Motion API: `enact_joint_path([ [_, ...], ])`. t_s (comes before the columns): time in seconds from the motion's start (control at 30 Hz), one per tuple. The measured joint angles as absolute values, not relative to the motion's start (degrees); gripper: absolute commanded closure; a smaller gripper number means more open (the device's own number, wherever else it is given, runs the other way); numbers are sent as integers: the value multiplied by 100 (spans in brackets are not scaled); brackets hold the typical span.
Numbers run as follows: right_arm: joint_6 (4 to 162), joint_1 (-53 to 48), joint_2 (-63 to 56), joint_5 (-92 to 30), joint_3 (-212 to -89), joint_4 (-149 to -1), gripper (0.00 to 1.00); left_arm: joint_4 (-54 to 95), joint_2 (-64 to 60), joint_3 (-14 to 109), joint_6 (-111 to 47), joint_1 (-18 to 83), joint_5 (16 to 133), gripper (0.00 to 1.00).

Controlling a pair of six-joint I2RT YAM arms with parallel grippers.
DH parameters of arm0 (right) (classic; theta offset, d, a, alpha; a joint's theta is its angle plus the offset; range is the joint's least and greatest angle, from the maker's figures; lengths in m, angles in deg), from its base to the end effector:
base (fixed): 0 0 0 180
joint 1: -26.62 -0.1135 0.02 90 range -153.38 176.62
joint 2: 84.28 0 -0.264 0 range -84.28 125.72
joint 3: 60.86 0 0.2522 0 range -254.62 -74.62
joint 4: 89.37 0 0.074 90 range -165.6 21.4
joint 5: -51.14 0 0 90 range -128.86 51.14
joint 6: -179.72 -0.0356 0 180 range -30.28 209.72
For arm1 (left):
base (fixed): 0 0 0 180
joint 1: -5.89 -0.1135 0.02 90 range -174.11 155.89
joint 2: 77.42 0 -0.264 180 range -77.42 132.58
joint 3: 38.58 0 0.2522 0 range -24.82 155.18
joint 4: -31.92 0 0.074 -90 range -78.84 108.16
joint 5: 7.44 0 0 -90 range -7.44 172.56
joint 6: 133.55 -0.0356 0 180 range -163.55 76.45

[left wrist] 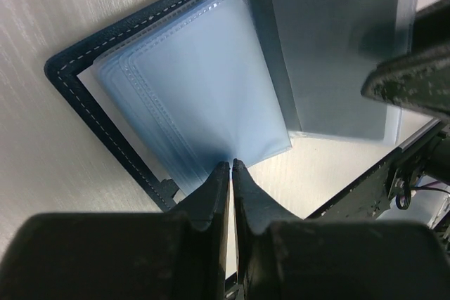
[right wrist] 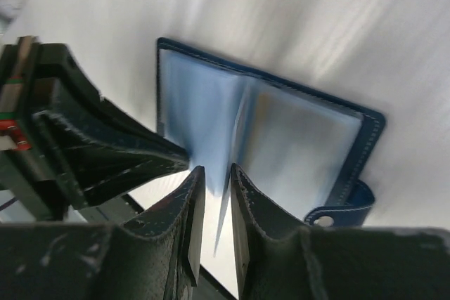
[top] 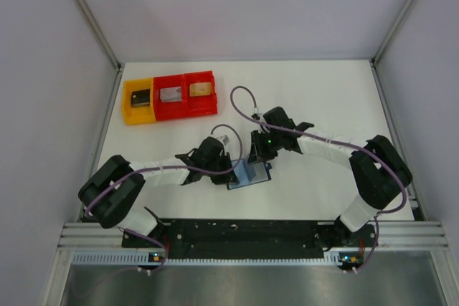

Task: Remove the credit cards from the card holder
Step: Remove the credit card from the card holder.

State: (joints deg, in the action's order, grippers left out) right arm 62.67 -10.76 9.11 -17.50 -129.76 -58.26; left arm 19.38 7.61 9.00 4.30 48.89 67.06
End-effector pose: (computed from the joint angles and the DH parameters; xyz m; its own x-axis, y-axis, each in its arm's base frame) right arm 0.2509 0.2080 0.1841 -0.9154 -0.1664 -0.3665 -0.3510 0.7756 0.5246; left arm 0.1888 -0.1890 0.1402 -0.9563 -0.0851 -0.2797 0.1100 0.7816 -0.6140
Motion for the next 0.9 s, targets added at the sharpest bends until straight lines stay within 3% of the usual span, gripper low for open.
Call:
enact_joint_path([
  [0.57, 6011, -1448, 850, -1223, -13100, -6056, 69, 1986, 210, 450, 852, 4891, 7173, 90],
  [0.9, 6013, -1448, 850, -1439, -13085, -6178, 69, 1306, -926, 253, 1049, 4891, 7980, 88],
])
